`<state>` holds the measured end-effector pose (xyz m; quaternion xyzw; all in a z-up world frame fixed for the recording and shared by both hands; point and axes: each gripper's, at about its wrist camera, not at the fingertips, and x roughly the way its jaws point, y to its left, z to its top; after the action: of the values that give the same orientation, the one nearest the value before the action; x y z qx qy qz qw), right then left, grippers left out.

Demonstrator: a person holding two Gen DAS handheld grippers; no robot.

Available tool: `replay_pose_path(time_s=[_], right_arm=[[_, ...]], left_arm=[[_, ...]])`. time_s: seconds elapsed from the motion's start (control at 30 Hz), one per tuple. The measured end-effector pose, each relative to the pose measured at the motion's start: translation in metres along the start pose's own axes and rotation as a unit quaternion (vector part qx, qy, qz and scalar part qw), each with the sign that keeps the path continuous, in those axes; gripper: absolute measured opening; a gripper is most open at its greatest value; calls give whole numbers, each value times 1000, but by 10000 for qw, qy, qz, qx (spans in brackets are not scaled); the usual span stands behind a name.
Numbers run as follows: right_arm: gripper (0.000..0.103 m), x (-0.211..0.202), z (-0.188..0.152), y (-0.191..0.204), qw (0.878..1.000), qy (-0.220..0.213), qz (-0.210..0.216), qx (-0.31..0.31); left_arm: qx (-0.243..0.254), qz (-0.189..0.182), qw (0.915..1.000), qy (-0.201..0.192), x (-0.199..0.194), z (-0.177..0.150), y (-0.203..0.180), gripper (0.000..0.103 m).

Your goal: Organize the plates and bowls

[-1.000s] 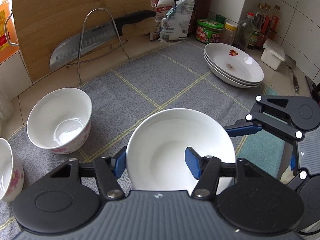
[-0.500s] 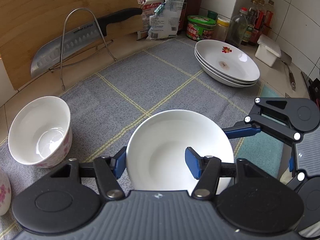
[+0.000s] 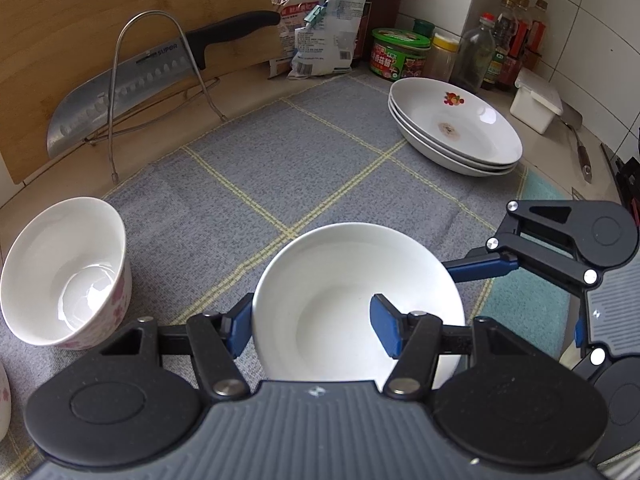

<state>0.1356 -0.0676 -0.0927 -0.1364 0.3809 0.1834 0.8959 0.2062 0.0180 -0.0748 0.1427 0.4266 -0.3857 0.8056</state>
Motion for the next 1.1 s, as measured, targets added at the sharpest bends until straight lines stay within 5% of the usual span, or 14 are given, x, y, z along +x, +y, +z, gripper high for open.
replay_pose_path(time_s=[0.3, 0.4, 0.43, 0.5, 1.1], right_arm=[[82, 2, 0, -4, 9999, 1, 55, 94], [84, 2, 0, -5, 9999, -2, 71, 125], [93, 2, 0, -6, 9999, -27, 88, 138], [103, -3, -1, -7, 9996, -200, 100, 160], [103, -19, 7, -12, 9992, -300, 144, 242]], left_arm=[[12, -14, 10000, -26, 1, 0, 0, 60], [20, -34, 9999, -92, -1, -1, -1, 74], [37, 2, 9999, -141, -3, -2, -1, 86], [63, 60, 9996, -273, -8, -2, -2, 93], [-533, 849, 9911, -872, -56, -36, 12, 94]])
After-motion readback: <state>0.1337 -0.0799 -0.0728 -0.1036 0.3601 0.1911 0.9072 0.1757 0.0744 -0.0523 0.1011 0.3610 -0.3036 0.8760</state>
